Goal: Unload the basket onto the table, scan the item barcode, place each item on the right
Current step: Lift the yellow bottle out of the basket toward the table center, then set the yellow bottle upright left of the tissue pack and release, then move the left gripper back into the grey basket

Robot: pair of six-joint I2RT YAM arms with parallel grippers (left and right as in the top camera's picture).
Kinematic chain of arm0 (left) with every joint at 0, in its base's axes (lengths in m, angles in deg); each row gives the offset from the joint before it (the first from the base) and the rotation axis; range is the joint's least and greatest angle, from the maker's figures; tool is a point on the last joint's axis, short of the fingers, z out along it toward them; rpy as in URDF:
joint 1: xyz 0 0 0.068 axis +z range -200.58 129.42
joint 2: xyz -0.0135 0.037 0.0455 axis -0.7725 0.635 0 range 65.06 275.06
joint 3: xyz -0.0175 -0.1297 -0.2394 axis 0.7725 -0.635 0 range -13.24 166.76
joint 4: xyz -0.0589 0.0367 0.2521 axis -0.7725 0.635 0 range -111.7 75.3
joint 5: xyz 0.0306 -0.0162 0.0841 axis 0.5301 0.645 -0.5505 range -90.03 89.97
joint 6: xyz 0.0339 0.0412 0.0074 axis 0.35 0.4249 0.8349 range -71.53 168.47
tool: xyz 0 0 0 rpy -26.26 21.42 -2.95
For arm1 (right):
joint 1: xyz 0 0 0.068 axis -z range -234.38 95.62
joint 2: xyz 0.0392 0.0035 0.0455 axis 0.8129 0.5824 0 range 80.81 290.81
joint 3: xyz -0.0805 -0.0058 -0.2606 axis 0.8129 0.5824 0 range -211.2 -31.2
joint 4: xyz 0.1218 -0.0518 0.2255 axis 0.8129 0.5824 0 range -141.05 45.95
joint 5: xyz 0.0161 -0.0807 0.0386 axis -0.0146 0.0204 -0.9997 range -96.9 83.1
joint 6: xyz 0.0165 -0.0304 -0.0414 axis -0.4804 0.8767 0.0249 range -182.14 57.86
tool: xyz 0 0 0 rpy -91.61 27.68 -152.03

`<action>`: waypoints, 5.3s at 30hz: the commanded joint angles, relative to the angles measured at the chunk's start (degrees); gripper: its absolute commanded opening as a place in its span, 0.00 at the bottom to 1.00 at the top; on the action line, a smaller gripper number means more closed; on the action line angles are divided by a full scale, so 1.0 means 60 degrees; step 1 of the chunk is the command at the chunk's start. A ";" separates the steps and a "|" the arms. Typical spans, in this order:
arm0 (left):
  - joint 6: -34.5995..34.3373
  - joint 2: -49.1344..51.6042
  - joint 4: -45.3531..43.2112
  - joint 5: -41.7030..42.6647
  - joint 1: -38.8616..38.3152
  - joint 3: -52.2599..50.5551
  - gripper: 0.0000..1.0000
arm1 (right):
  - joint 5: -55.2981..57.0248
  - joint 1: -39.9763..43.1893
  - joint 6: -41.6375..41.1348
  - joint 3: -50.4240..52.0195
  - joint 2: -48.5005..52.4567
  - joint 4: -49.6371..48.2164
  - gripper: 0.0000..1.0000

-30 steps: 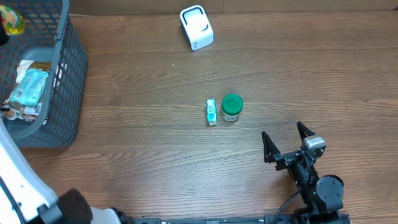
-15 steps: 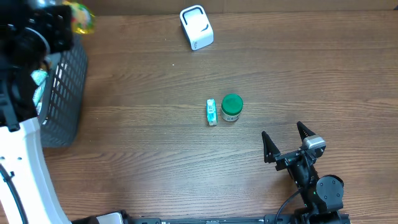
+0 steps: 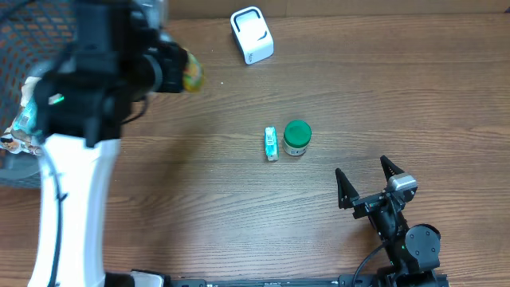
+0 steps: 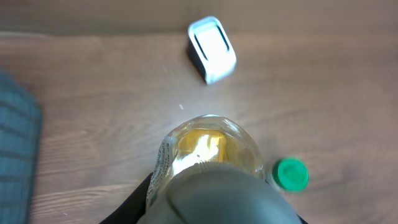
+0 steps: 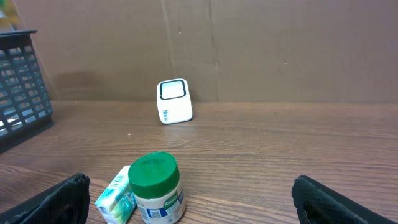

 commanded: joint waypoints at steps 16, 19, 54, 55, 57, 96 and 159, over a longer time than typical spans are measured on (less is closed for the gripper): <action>-0.3034 0.1989 -0.3319 -0.2200 -0.2852 -0.3876 0.14 | 0.0069 -0.0047 0.0047 0.0098 -0.0076 -0.0029 1.00; -0.3093 0.1989 -0.3985 -0.2259 -0.2929 -0.4499 0.15 | 0.0069 -0.0047 0.0044 0.0098 -0.0076 -0.0029 1.00; -0.3435 0.2769 -0.5060 -0.1945 -0.3177 -0.5472 0.50 | 0.0069 -0.0047 0.0047 0.0098 -0.0076 -0.0029 1.00; -0.3428 0.2765 -0.5042 -0.1945 -0.3177 -0.5468 0.54 | 0.0069 -0.0047 0.0047 0.0098 -0.0076 -0.0029 1.00; -0.3399 0.2728 -0.5009 -0.1949 -0.3177 -0.5457 0.58 | 0.0069 -0.0047 0.0047 0.0098 -0.0076 -0.0029 1.00; 0.2313 -0.1872 -0.5708 -0.6320 0.2087 -0.3020 1.00 | 0.0069 -0.0047 0.0044 0.0098 -0.0076 -0.0029 1.00; 0.5745 0.5665 -0.5592 -0.2295 0.7883 -0.3024 1.00 | 0.0069 -0.0047 0.0047 0.0098 -0.0076 -0.0029 1.00</action>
